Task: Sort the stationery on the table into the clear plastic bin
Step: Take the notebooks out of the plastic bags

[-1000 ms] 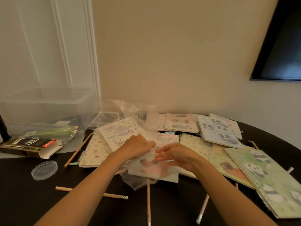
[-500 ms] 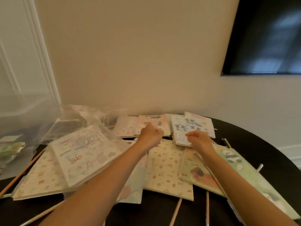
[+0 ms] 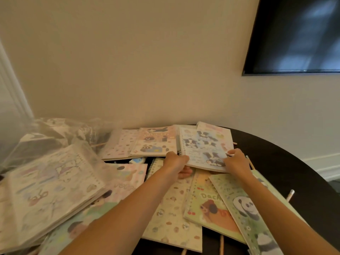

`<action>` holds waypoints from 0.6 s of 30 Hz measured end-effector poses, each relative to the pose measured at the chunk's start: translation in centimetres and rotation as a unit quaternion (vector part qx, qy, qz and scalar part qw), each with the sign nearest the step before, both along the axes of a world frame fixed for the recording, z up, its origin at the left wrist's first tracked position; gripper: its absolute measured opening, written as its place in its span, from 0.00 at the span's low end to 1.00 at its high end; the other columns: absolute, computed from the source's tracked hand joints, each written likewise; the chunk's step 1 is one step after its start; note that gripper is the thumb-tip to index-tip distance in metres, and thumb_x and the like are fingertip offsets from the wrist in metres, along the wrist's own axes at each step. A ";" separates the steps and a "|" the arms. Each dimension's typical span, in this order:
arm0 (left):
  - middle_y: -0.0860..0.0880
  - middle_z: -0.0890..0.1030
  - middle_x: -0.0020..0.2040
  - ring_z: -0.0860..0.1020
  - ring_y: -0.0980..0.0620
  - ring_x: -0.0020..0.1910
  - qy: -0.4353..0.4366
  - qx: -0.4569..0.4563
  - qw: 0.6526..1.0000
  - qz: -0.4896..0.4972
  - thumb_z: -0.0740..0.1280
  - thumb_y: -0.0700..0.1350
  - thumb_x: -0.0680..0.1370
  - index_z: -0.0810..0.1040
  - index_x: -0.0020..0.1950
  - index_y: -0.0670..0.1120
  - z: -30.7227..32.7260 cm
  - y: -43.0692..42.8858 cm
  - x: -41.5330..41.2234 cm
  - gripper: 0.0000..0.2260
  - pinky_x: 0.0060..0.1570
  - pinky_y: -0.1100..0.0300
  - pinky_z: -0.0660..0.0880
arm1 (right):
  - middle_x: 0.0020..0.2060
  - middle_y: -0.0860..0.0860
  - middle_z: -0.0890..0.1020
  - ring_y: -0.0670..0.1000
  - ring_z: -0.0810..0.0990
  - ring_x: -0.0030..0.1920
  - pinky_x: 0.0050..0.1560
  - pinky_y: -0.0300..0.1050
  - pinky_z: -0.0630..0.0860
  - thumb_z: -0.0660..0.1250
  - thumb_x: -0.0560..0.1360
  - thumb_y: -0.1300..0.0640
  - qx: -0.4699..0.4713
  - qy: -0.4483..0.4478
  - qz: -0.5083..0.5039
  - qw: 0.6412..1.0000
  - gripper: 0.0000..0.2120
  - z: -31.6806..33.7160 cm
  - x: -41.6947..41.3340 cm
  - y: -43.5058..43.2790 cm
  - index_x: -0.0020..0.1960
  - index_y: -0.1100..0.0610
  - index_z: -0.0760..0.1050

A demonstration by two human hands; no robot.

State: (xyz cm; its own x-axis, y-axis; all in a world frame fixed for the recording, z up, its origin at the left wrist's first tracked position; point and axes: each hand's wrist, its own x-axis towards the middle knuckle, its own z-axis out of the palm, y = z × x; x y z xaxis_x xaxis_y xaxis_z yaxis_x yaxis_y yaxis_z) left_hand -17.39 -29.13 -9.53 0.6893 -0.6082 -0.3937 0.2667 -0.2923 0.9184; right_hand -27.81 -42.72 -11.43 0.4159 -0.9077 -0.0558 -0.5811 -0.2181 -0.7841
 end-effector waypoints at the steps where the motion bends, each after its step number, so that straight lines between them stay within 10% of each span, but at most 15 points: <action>1: 0.39 0.79 0.43 0.78 0.48 0.33 -0.008 -0.005 1.000 0.004 0.61 0.38 0.79 0.69 0.64 0.36 0.1 -0.1 -0.1 0.14 0.40 0.54 0.79 | 0.60 0.57 0.73 0.51 0.70 0.48 0.48 0.47 0.71 0.60 0.77 0.64 0.007 -0.017 -0.008 1.000 0.19 0.1 -0.1 0.0 0.67 0.58 0.64; 9: 0.39 0.81 0.51 0.82 0.48 0.36 -0.085 -0.141 0.986 0.005 0.58 0.38 0.81 0.72 0.61 0.38 3.3 2.1 -1.5 0.10 0.36 0.60 0.81 | 0.58 0.51 0.74 0.46 0.72 0.46 0.42 0.42 0.69 0.64 0.76 0.60 0.019 -0.122 -0.007 0.992 0.13 1.9 -0.2 1.7 0.60 0.53 0.70; 15: 0.39 0.81 0.52 0.83 0.43 0.43 -0.074 -0.228 0.971 0.005 0.59 0.37 0.81 0.74 0.57 0.39 5.6 7.4 -1.4 0.08 0.44 0.54 0.81 | 0.46 0.51 0.78 0.52 0.78 0.48 0.47 0.50 0.78 0.67 0.75 0.52 0.170 -0.246 0.039 0.953 0.19 4.7 0.5 5.7 0.63 0.56 0.67; 18: 0.40 0.83 0.48 0.83 0.41 0.42 -0.063 -0.258 0.964 -0.017 0.59 0.37 0.80 0.75 0.53 0.39 6.4 11.2 -0.8 0.07 0.45 0.52 0.81 | 0.47 0.55 0.82 0.52 0.82 0.39 0.38 0.46 0.80 0.67 0.75 0.56 0.288 -0.321 0.088 0.898 0.06 5.9 0.3 8.2 0.50 0.58 0.77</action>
State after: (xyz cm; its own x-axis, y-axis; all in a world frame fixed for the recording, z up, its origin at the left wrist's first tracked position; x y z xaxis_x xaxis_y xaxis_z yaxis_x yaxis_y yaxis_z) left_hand -18.22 -17.97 -3.11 0.6889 -0.7230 0.0523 0.1416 0.2050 0.9685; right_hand -27.54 -34.49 -5.51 0.6644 -0.7224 -0.1917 0.0345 0.2859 -0.9576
